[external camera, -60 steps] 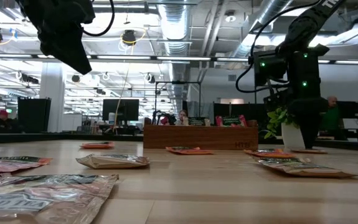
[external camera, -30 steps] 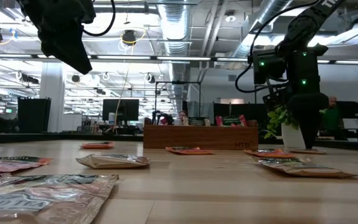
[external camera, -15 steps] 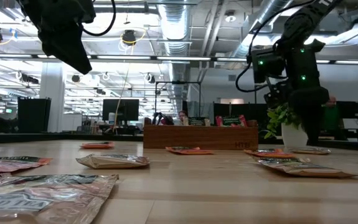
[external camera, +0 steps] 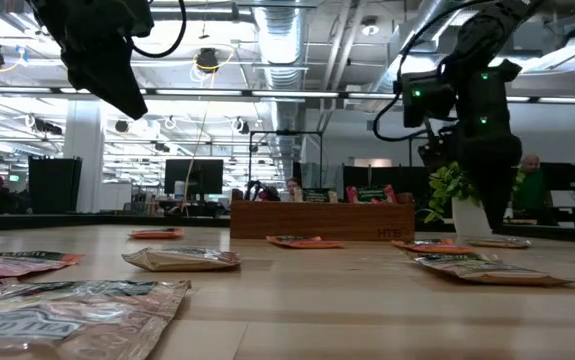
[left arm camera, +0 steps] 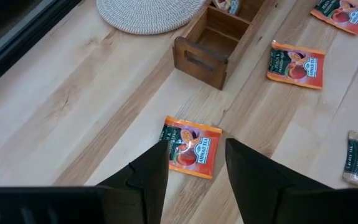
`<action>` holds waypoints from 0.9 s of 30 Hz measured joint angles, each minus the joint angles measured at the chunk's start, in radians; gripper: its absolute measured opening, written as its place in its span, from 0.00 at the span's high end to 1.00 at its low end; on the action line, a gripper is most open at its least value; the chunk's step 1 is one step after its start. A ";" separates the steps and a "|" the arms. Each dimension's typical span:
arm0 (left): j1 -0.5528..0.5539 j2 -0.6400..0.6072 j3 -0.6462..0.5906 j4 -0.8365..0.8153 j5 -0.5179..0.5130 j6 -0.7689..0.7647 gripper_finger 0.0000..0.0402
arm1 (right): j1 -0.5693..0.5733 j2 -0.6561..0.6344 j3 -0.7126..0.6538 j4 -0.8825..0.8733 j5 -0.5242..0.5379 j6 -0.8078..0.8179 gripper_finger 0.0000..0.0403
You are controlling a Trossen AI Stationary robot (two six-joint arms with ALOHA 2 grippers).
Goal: Pick & Place Tea
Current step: Put the brown tea bag into the middle slot of the wooden organizer
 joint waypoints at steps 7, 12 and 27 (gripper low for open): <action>0.000 0.000 0.000 0.000 -0.014 0.004 0.62 | 0.001 -0.003 -0.096 0.123 0.024 0.069 0.72; 0.000 0.000 0.000 0.000 -0.014 0.004 0.62 | 0.001 -0.016 -0.161 0.174 0.033 0.108 0.72; 0.000 0.000 0.000 0.018 -0.013 0.003 0.62 | -0.014 0.001 -0.093 0.100 0.051 0.099 0.98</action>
